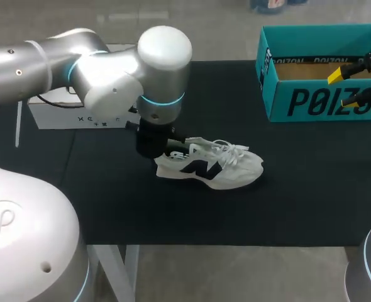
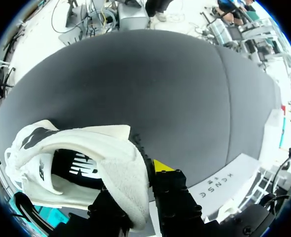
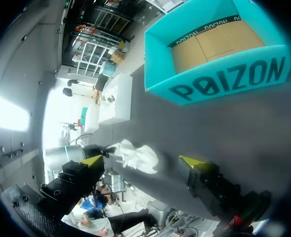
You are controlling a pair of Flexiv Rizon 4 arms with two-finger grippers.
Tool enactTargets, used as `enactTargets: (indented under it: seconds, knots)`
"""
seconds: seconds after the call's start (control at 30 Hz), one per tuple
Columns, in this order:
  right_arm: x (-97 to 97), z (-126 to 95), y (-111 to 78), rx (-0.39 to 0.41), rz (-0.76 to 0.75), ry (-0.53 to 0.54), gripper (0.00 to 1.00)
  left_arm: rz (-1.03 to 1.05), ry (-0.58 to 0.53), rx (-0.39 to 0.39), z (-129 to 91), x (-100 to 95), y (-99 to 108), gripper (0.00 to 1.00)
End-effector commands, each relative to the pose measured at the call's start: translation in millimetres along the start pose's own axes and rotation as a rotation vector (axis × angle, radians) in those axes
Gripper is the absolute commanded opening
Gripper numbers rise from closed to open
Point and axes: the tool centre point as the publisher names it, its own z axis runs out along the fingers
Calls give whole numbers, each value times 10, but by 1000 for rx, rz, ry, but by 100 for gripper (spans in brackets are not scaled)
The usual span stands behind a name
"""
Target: Take the shoe out of the shoebox, open the shoe tongue, remove and reinsert the insole, then place the shoe into the shoebox
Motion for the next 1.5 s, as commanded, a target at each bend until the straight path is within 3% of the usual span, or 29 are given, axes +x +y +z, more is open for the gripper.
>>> enactTargets:
  seconds: [0.03,0.1,0.13,0.17,0.2,0.23,0.53,0.57,0.73,1.27,1.33,1.4,1.5]
  knots:
    - [2,3,0,0,1,-3,100,-1,13,24,113,-133,42,0]
    - [2,3,0,0,1,-3,100,-6,18,35,124,-147,41,0]
    - [2,3,0,0,1,-3,100,-5,21,40,125,-152,40,15]
    - [2,3,0,0,1,-3,100,-5,20,48,124,-156,39,48]
    - [2,3,0,0,1,-3,100,-2,22,53,119,-161,40,96]
    - [2,3,0,0,1,-3,100,-1,24,54,114,-165,39,100]
    - [2,3,0,0,1,-3,100,0,35,139,-190,-137,68,100]
    - [2,3,0,0,1,-3,100,-49,43,214,-248,-123,116,100]
    - [2,3,0,0,1,-3,100,-161,-12,407,-412,-61,308,100]
    - [2,3,0,0,1,-3,100,-161,-12,407,-412,-61,308,100]
    - [2,3,0,0,1,-3,100,-520,60,394,-365,262,480,100]
    - [2,3,0,0,1,-3,100,-852,-29,394,-429,581,593,100]
    - [2,3,0,0,1,-3,100,-1175,-169,382,-560,872,530,100]
